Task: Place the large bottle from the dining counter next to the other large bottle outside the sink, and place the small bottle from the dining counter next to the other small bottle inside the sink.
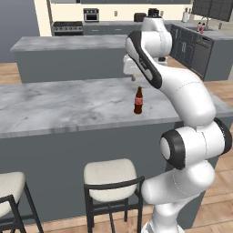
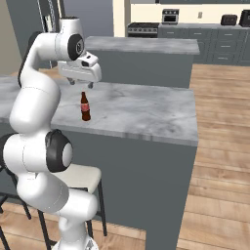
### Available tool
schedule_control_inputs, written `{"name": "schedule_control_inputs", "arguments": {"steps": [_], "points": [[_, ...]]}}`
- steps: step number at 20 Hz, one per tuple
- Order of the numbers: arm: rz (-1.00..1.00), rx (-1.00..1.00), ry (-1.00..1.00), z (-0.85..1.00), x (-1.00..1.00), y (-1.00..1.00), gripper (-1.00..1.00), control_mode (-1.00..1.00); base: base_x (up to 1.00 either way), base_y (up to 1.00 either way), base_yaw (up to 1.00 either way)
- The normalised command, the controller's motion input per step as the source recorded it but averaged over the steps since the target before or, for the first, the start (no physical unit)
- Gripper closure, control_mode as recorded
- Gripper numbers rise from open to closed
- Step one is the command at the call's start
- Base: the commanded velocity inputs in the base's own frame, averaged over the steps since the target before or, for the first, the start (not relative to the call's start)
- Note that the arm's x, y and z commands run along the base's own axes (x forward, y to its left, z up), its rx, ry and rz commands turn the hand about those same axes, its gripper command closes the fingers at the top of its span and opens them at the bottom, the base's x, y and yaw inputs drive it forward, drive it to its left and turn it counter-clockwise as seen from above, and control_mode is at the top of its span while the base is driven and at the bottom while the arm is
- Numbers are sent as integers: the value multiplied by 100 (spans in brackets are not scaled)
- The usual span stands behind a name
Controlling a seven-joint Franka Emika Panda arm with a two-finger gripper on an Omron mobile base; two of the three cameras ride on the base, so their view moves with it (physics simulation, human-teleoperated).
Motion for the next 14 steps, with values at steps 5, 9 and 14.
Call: {"name": "schedule_control_inputs", "arguments": {"steps": [5, 9, 14], "points": [[0, 0, 0, -3, 0, 13, -100, -100, 0, 0, 0], [0, 0, 1, -10, 4, 8, -100, -100, 0, 0, 0], [0, 0, 1, -1, 0, -9, -100, -100, 0, 0, 0]]}}
